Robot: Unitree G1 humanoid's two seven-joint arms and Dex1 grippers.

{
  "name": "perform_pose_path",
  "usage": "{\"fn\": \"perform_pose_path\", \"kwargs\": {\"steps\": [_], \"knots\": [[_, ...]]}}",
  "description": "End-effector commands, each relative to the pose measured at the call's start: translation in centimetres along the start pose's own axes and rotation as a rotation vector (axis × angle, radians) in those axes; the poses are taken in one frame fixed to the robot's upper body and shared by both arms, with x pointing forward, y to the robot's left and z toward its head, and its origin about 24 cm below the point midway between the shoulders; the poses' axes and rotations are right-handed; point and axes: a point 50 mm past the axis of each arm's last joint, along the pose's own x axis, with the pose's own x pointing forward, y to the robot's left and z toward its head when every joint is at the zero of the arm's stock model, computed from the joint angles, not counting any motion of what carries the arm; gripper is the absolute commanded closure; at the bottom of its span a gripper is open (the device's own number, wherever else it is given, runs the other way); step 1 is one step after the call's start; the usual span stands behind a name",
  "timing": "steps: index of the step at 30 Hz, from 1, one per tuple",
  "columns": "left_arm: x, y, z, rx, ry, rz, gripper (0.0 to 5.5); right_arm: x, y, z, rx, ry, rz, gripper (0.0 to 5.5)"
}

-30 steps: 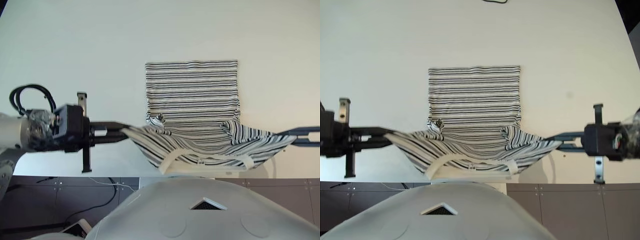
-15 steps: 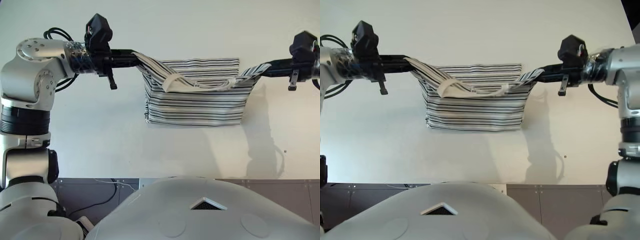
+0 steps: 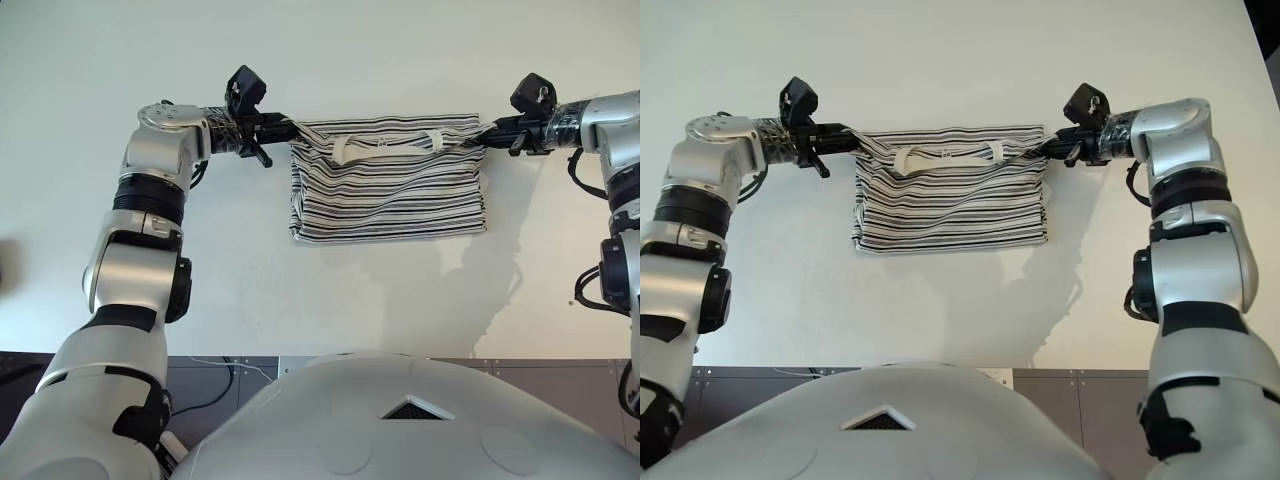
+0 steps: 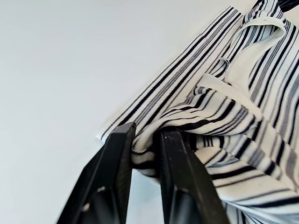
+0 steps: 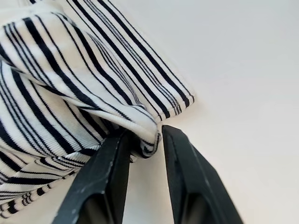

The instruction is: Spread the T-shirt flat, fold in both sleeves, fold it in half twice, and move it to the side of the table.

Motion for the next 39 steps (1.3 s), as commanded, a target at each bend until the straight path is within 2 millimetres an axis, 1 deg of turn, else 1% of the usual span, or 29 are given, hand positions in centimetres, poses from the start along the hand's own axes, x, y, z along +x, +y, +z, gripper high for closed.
{"fn": "perform_pose_path", "kwargs": {"steps": [1, 5, 7, 8, 10, 12, 14, 17, 18, 20, 22, 23, 24, 25, 26, 28, 30, 32, 34, 35, 37, 38, 39], "knots": [[0.0, 0.7, -0.1, -0.012, -0.009, 0.064, 4.07, -0.3, -0.8, 1.5, 0.085, -0.121, -0.063, 3.73], [-0.3, 1.0, -1.3, -0.081, 0.005, 0.076, 3.44, -0.5, -1.4, 1.9, 0.254, -0.230, -0.129, 3.01], [-0.3, 1.2, -1.5, -0.151, -0.009, 0.110, 3.23, -0.1, -1.4, 1.2, 0.303, -0.207, -0.179, 2.65], [-0.3, 1.3, -1.7, -0.184, -0.009, 0.136, 3.23, 0.2, -1.3, 0.7, 0.305, -0.176, -0.203, 2.44], [0.0, 1.5, -1.4, -0.267, -0.032, 0.189, 3.23, 0.7, -0.9, -0.3, 0.275, -0.122, -0.229, 2.09], [0.1, 1.9, -0.7, -0.359, -0.076, 0.249, 3.23, 0.9, -0.6, -0.5, 0.231, -0.122, -0.233, 1.75], [0.2, 2.3, -0.3, -0.434, -0.098, 0.310, 3.23, 0.7, -0.7, 0.1, 0.192, -0.171, -0.239, 1.40], [0.3, 2.4, -0.4, -0.405, -0.067, 0.354, 3.23, 0.3, -0.8, 1.4, 0.097, -0.254, -0.259, 1.40], [0.3, 2.4, -0.2, -0.341, -0.058, 0.365, 3.23, 0.1, -0.7, 2.0, 0.042, -0.276, -0.270, 1.40], [0.4, 2.2, 1.6, -0.134, -0.070, 0.365, 3.23, -0.1, -0.7, 3.3, -0.052, -0.338, -0.314, 1.40], [0.8, 0.6, 4.2, 0.099, -0.134, 0.290, 3.23, -0.2, -0.3, 4.3, -0.176, -0.374, -0.334, 1.40], [1.1, -1.0, 5.3, 0.213, -0.166, 0.219, 3.23, 0.0, 0.2, 4.3, -0.284, -0.356, -0.342, 1.40], [1.2, -3.1, 5.8, 0.344, -0.184, 0.137, 3.23, 0.6, 0.9, 4.2, -0.405, -0.326, -0.321, 1.40], [1.2, -5.2, 5.8, 0.454, -0.186, 0.055, 3.23, 1.2, 1.8, 4.0, -0.526, -0.289, -0.292, 1.40], [1.0, -7.3, 5.3, 0.556, -0.176, -0.027, 3.23, 1.8, 2.6, 3.6, -0.640, -0.253, -0.252, 1.40], [0.4, -10.1, 3.6, 0.692, -0.126, -0.151, 3.23, 2.4, 3.5, 2.9, -0.812, -0.189, -0.196, 1.40], [-0.5, -12.1, 1.5, 0.769, -0.057, -0.250, 3.23, 2.7, 3.8, 2.2, -0.967, -0.110, -0.166, 1.40], [-1.3, -13.2, 0.1, 0.817, 0.004, -0.308, 3.23, 2.7, 3.8, 1.5, -1.096, -0.045, -0.132, 1.40], [-2.1, -13.5, -1.4, 0.861, 0.096, -0.347, 3.23, 2.0, 4.0, 0.4, -1.218, 0.033, -0.025, 1.40], [-2.3, -13.3, -2.4, 0.865, 0.152, -0.350, 3.23, 1.5, 4.0, -0.3, -1.251, 0.076, 0.044, 1.40], [-2.3, -12.2, -3.9, 0.857, 0.236, -0.321, 3.23, 0.7, 4.3, -1.4, -1.241, 0.140, 0.153, 1.40], [-2.3, -11.8, -4.3, 0.855, 0.257, -0.307, 3.23, 0.5, 4.4, -1.8, -1.226, 0.156, 0.188, 1.40], [-2.2, -11.0, -4.6, 0.848, 0.278, -0.268, 3.23, 0.0, 4.8, -2.5, -1.184, 0.199, 0.263, 1.40]]}}
